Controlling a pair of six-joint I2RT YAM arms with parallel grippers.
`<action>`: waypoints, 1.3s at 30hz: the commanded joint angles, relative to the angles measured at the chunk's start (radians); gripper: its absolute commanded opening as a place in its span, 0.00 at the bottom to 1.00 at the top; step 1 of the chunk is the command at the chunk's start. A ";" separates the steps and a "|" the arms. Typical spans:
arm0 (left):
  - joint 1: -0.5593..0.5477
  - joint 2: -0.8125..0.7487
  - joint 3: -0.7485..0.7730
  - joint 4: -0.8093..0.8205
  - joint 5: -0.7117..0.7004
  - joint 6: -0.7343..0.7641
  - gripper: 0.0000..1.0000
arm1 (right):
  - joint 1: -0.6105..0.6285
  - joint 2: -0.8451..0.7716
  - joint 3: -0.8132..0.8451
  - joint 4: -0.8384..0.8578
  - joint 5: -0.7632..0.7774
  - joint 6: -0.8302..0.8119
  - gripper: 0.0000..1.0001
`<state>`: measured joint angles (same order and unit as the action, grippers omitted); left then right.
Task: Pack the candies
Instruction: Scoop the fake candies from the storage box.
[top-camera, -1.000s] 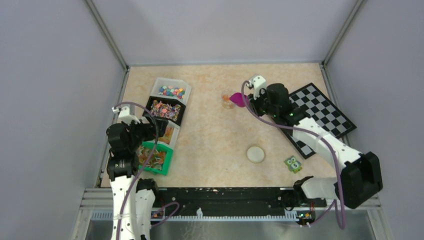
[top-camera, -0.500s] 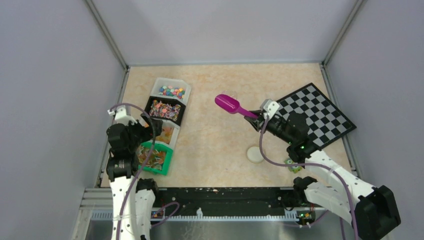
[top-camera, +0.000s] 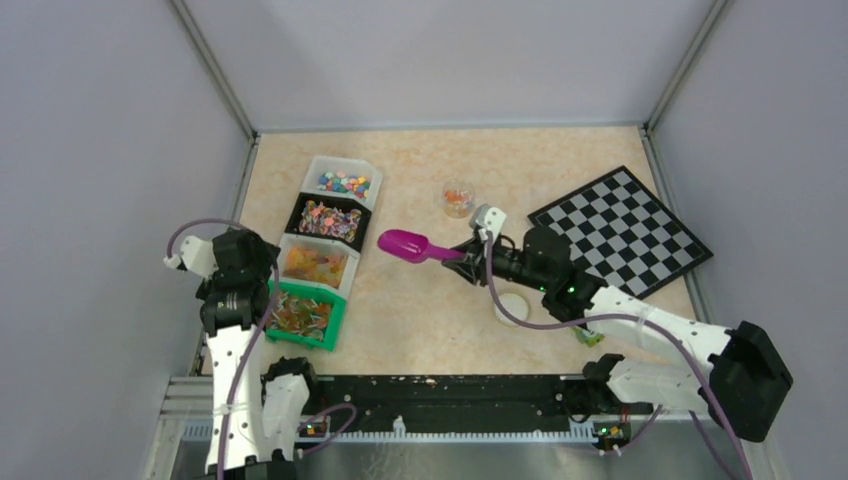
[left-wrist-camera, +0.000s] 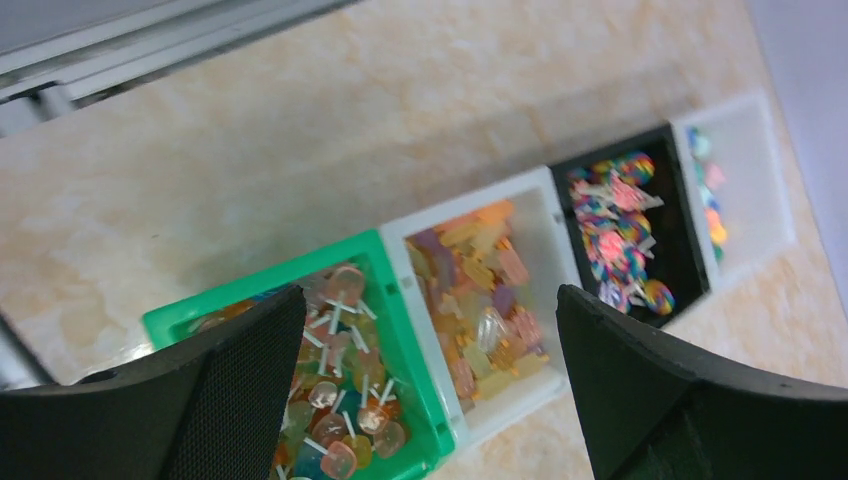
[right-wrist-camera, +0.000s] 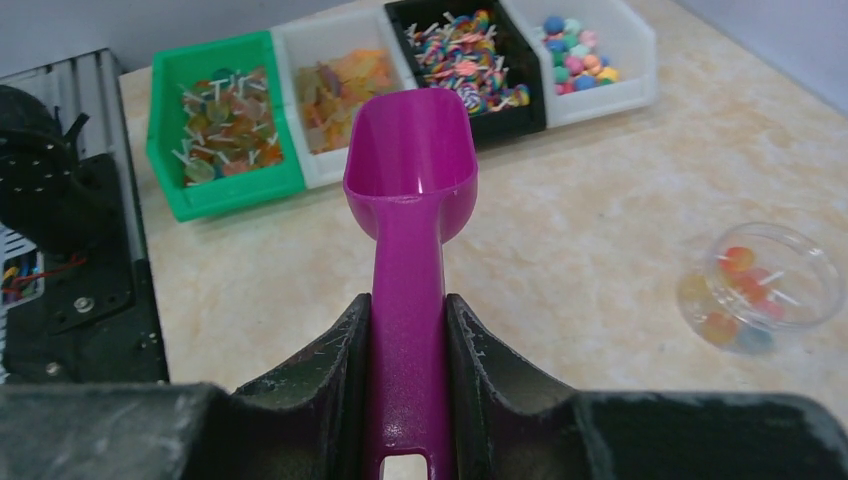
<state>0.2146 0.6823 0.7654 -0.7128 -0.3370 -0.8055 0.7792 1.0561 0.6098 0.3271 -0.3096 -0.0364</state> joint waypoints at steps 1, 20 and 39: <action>0.005 0.093 0.082 -0.192 -0.275 -0.245 0.99 | 0.127 0.072 0.133 -0.042 0.102 0.069 0.00; 0.425 0.334 0.071 -0.263 -0.222 -0.333 0.69 | 0.418 0.562 0.695 -0.494 0.152 0.242 0.00; 0.440 0.351 -0.057 -0.182 -0.132 -0.345 0.49 | 0.439 0.783 0.937 -0.640 0.097 0.230 0.00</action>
<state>0.6464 1.0142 0.7227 -0.9287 -0.4641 -1.1500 1.2083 1.8099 1.4731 -0.2974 -0.1921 0.1947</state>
